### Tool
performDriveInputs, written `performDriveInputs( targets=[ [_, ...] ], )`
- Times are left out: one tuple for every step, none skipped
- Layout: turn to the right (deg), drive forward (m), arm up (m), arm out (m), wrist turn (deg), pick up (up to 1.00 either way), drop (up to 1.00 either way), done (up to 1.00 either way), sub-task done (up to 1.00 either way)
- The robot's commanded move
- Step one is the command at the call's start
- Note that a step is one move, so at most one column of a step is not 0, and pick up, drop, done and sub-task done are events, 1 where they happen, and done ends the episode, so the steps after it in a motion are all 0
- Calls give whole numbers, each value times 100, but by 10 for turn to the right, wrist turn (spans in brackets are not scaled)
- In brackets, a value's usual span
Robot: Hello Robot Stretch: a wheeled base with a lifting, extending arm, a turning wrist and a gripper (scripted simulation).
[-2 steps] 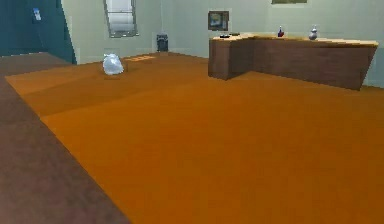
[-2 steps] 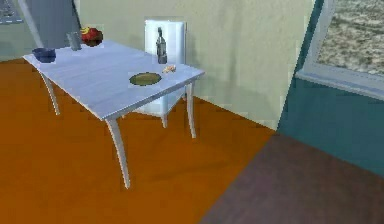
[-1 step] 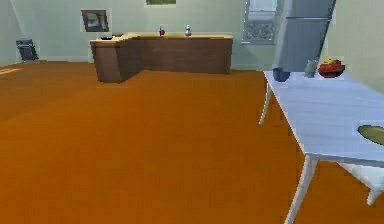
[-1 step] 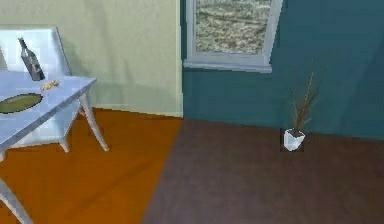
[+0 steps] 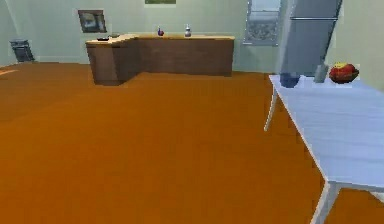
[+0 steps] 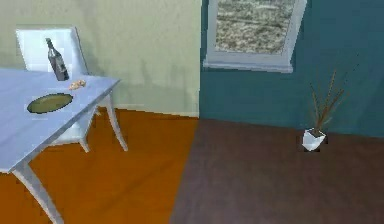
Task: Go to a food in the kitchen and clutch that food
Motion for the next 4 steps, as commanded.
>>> performDriveInputs(
  targets=[
    [60, 0, 0, 0, 0, 0, 0, 0, 0],
    [0, 55, 0, 0, 0, 0, 0, 0, 0],
    [0, 100, 0, 0, 0, 0, 0, 0, 0],
    [0, 100, 0, 0, 0, 0, 0, 0, 0]
  ],
)
